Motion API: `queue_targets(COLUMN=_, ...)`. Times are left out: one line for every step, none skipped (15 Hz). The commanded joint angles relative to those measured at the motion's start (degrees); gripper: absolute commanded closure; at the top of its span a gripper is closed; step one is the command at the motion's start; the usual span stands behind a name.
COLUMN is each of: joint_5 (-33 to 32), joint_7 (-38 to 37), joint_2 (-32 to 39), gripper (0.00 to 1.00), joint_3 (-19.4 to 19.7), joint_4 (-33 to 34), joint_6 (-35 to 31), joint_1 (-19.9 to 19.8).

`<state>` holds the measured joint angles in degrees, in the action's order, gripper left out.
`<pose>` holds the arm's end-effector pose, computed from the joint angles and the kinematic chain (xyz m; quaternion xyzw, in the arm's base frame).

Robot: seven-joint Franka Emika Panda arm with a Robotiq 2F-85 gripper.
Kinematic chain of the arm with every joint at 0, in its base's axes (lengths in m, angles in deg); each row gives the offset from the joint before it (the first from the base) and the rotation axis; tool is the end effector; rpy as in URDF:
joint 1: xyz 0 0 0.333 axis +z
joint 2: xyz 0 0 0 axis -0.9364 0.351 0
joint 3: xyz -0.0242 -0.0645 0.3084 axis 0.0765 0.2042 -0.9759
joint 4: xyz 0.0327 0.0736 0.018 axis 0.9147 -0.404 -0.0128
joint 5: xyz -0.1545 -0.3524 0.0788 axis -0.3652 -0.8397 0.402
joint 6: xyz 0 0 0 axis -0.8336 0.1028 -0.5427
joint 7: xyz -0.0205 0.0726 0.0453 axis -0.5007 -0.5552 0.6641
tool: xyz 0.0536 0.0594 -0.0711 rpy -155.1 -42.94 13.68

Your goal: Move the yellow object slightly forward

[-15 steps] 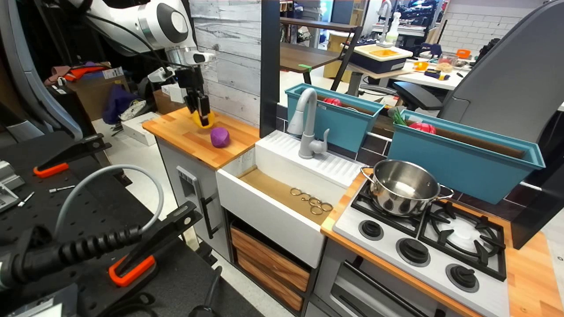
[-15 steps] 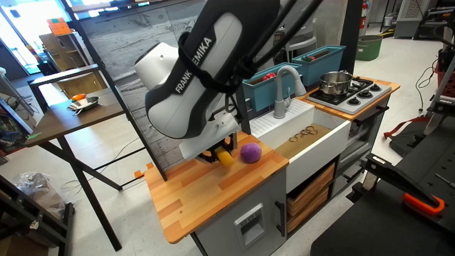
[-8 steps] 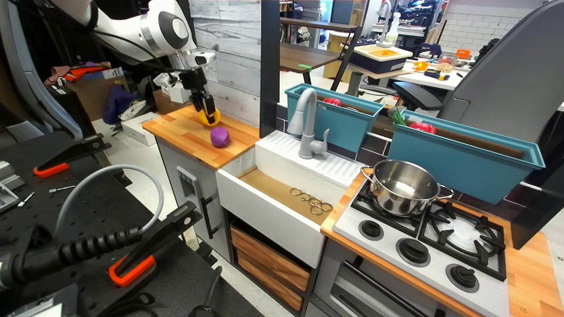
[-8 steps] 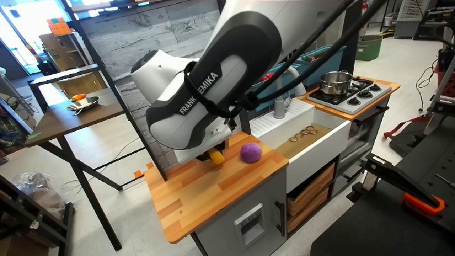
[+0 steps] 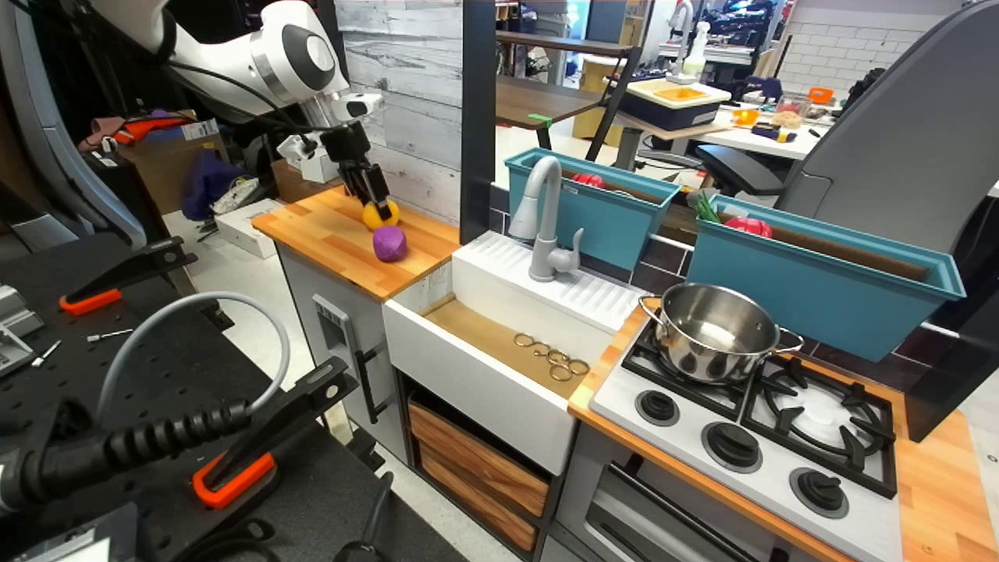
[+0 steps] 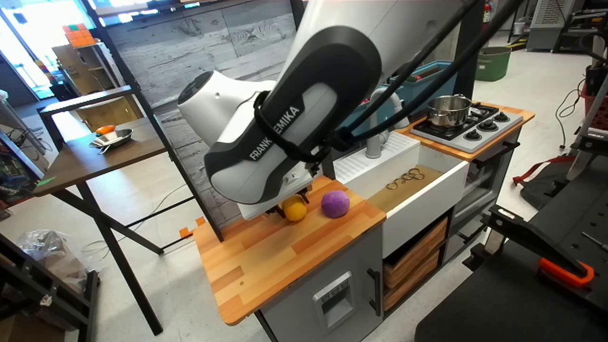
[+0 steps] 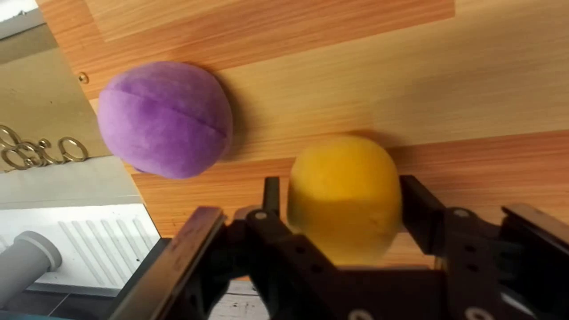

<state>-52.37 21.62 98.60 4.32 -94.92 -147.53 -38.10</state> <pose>0.6806 0.3415 0.0003 0.9807 -0.0834 0.0861 0.1546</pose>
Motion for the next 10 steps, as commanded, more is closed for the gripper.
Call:
queue_targets(joint_5=-1.46, joint_7=-1.79, joint_2=-0.01, gripper=0.01, joint_3=1.18, joint_4=-1.55, joint_6=-1.23, joint_1=0.80)
queue_targets(joint_5=-1.67, joint_7=-1.84, joint_2=-0.01, gripper=0.00, joint_3=1.24, joint_4=-1.74, joint_6=-1.01, joint_1=0.86)
queue_targets(joint_5=-1.81, joint_7=-1.86, joint_2=-0.02, gripper=0.00, joint_3=1.26, joint_4=-1.92, joint_6=-0.92, joint_1=0.88)
queue_targets(joint_5=-2.01, joint_7=-1.75, joint_2=-0.01, gripper=0.00, joint_3=1.30, joint_4=-1.87, joint_6=-0.67, joint_1=0.92)
queue_targets(joint_5=-1.97, joint_7=-1.44, joint_2=-0.01, gripper=0.00, joint_3=1.06, joint_4=-1.56, joint_6=-0.39, joint_1=0.82)
queue_targets(joint_5=-1.69, joint_7=-0.99, joint_2=-0.02, gripper=0.00, joint_3=0.71, joint_4=-0.97, joint_6=-0.08, joint_1=0.67)
queue_targets(joint_5=-1.49, joint_7=-0.51, joint_2=-0.06, gripper=0.00, joint_3=0.51, joint_4=-0.21, joint_6=0.39, joint_1=0.61)
queue_targets(joint_5=-1.17, joint_7=0.20, joint_2=-0.13, gripper=0.00, joint_3=0.18, joint_4=1.01, joint_6=0.95, joint_1=0.50)
queue_targets(joint_5=-0.94, joint_7=0.90, joint_2=-0.21, gripper=0.00, joint_3=-0.09, joint_4=2.16, joint_6=1.44, joint_1=0.43)
queue_targets(joint_5=-0.73, joint_7=1.80, joint_2=-0.38, gripper=0.00, joint_3=-0.38, joint_4=3.39, joint_6=1.87, joint_1=0.39)
